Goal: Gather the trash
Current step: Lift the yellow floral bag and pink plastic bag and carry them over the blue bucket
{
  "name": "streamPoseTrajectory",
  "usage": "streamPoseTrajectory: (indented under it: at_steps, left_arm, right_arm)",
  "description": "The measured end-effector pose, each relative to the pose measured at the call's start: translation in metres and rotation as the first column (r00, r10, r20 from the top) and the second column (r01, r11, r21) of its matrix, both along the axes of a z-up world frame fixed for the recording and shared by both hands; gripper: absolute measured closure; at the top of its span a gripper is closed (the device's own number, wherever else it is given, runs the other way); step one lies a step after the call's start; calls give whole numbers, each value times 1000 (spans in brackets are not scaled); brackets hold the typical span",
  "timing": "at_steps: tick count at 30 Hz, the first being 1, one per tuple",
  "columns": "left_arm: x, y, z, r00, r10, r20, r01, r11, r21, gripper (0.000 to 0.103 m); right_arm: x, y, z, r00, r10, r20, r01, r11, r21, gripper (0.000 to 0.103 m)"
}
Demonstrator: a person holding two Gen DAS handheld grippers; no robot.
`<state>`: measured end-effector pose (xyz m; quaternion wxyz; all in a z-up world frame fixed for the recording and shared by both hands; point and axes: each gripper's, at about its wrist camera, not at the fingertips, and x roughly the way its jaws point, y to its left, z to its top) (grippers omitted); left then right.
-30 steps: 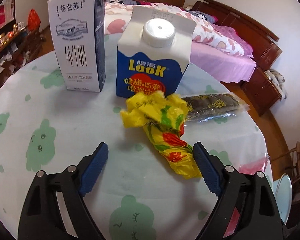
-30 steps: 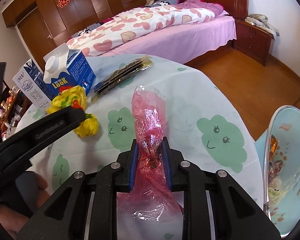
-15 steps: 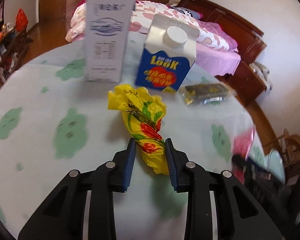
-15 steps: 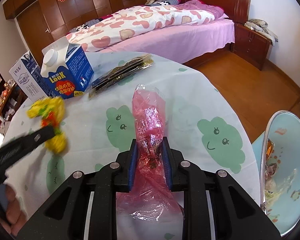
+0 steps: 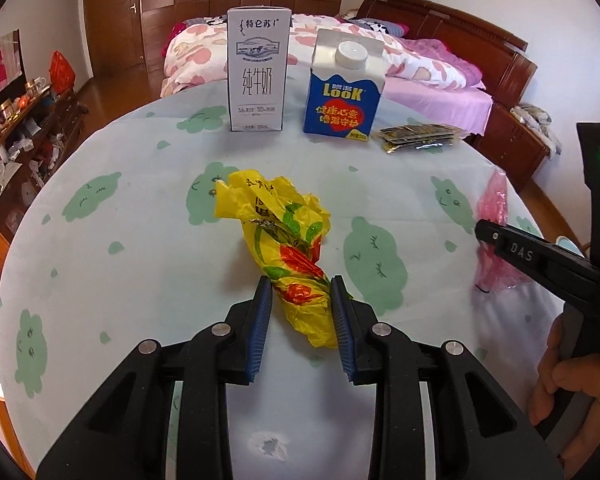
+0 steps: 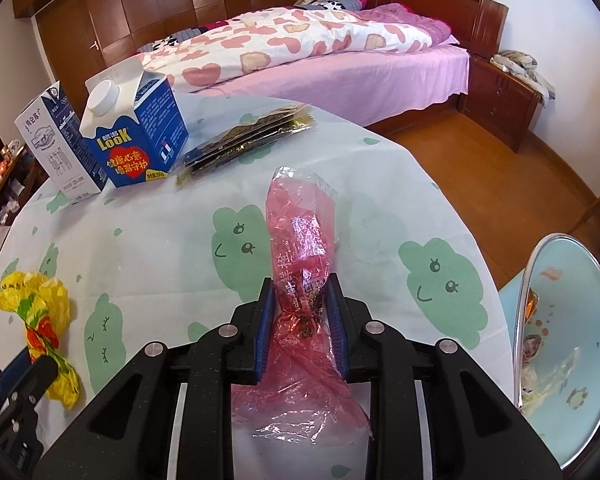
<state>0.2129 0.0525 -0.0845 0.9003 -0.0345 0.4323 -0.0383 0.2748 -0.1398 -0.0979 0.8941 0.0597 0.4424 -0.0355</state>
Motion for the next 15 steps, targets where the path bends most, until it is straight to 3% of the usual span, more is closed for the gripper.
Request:
streamPoseTrajectory:
  at_steps: [15]
  left_arm:
    - [-34,-23,3,999,-47,23,47,999,20,73]
  right_arm:
    - [-78,13,8,994,97,42,-99,995,31,78]
